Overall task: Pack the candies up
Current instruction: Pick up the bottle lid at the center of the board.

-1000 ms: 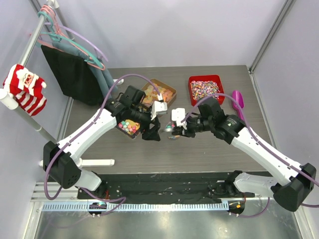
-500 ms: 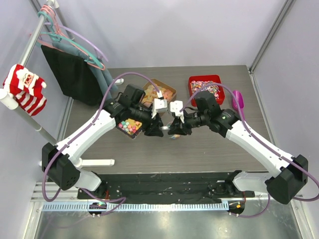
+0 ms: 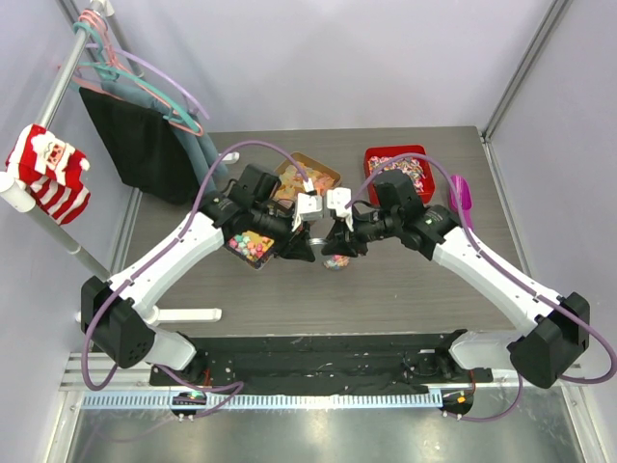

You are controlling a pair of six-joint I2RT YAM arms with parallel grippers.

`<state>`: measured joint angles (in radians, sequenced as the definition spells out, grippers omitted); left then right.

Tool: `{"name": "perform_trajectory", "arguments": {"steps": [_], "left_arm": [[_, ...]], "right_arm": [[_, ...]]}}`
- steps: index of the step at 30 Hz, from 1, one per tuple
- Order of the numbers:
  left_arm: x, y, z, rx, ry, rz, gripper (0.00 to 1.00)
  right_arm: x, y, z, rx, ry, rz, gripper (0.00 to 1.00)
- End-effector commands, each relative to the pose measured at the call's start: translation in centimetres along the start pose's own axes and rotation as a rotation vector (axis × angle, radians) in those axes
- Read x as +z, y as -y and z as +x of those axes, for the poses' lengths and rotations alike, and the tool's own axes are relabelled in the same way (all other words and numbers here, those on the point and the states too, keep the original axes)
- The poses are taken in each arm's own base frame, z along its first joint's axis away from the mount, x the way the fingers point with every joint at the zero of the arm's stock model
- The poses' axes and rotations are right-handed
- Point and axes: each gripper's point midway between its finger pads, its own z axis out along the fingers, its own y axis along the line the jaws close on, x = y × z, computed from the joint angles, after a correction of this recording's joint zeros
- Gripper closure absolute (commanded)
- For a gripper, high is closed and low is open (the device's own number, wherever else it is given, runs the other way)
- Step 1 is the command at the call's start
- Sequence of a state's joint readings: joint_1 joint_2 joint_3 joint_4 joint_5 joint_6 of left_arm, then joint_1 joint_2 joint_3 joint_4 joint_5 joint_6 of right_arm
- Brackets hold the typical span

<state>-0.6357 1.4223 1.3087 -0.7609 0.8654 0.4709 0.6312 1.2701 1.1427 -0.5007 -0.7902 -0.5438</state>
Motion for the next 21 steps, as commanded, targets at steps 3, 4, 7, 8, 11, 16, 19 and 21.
{"name": "perform_trajectory", "arguments": {"steps": [3,4,7,8,11,16,19,21], "left_arm": [[-0.1,-0.3,-1.4,-0.031,0.04,-0.033,1.0],[-0.1,-0.3,-1.5,-0.046,0.046,-0.023,1.0],[-0.2,-0.7,-2.3,-0.093,0.079,-0.02,1.0],[-0.5,-1.1,-2.5,-0.137,0.091,-0.033,1.0],[-0.7,-2.6,-3.5,-0.244,0.141,-0.067,1.0],[-1.3,-5.2,-4.6,-0.433,0.227,-0.067,1.0],[-2.4,-6.9,-5.1,-0.534,0.304,-0.058,1.0],[-2.6,-6.9,-5.4,-0.619,0.34,-0.013,1.0]], "right_arm": [[-1.8,2.6,-2.1,-0.144,-0.005,0.153,0.51],[-2.1,3.1,-1.8,-0.159,-0.028,0.19,0.41],[-3.6,3.8,-1.8,-0.253,-0.072,0.266,0.19],[-4.1,4.3,-1.3,-0.29,-0.117,0.301,0.16],[-5.1,4.6,-1.0,-0.347,-0.156,0.356,0.06],[-5.1,4.6,-0.2,-0.406,-0.203,0.383,0.03],[-4.5,5.2,-0.3,-0.395,-0.195,0.423,0.01],[-4.0,5.6,-0.7,-0.394,-0.185,0.437,0.0]]}}
